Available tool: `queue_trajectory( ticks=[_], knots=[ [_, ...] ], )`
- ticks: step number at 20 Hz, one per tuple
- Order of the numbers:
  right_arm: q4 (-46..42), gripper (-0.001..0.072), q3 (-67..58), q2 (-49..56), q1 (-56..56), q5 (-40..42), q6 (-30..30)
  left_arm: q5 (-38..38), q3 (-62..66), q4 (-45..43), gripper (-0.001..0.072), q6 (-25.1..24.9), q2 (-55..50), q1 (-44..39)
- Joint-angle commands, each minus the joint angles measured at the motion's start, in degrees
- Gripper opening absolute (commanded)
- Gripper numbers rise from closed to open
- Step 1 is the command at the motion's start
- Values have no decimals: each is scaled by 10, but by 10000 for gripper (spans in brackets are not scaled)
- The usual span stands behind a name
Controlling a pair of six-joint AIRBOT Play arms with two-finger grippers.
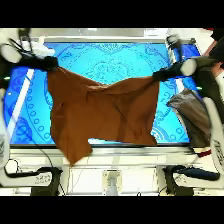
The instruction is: Fold the shirts.
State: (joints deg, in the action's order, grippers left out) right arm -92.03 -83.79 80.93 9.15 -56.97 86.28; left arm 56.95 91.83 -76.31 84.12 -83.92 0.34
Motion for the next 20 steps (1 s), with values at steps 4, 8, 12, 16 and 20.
queue_trajectory(
  ticks=[4, 8, 12, 16, 20],
  knots=[
    [-6, 303, 8, 110, -1, 229, 84, -162, 23, 57, 709, 16, -96, 1],
    [-129, 351, -58, 93, -18, 61, 84, -129, 133, 41, 705, 11, -58, 28],
    [-205, 351, -59, 27, -78, -103, 84, -23, 152, -82, 704, -62, 64, 79],
    [-153, 351, 42, -77, -148, -97, 83, 97, 47, -79, 704, -104, 183, 180],
    [-122, 351, 248, -214, -185, -65, 84, 82, -277, 37, 704, -165, 331, 283]
  ],
)
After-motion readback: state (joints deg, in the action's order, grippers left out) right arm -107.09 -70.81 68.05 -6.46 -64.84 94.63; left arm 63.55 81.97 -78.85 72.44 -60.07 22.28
